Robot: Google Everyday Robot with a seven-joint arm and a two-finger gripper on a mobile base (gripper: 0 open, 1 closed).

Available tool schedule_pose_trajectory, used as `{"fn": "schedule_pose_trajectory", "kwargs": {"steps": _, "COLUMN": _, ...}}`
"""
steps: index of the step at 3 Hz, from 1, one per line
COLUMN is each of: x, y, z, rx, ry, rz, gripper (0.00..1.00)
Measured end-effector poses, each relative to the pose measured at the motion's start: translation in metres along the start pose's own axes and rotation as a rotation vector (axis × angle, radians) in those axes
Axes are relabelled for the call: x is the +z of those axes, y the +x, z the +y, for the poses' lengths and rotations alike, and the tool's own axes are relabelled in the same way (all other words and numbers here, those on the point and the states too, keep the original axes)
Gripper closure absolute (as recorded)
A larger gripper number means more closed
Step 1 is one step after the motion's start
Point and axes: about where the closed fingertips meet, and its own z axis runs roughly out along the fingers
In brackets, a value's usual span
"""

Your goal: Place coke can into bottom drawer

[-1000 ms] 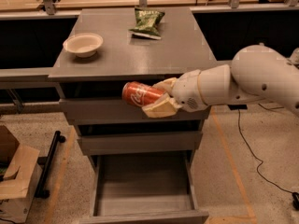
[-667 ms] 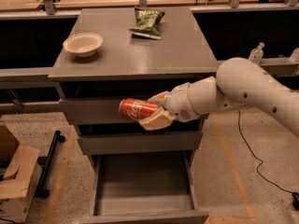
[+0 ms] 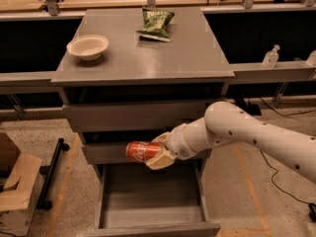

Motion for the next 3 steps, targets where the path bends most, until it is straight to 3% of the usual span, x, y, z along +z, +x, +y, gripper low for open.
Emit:
{"fn": "schedule_pose_trajectory", "kwargs": {"steps": 2, "x": 0.018, "y": 0.010, "z": 0.000, "rx": -0.007, "ry": -0.037, "rz": 0.045, "gripper": 1.00}}
{"fn": "schedule_pose_trajectory", "kwargs": {"steps": 3, "x": 0.042, "y": 0.028, "z": -0.007, "rx": 0.008, "ry": -0.045, "rz": -0.015, "gripper": 1.00}}
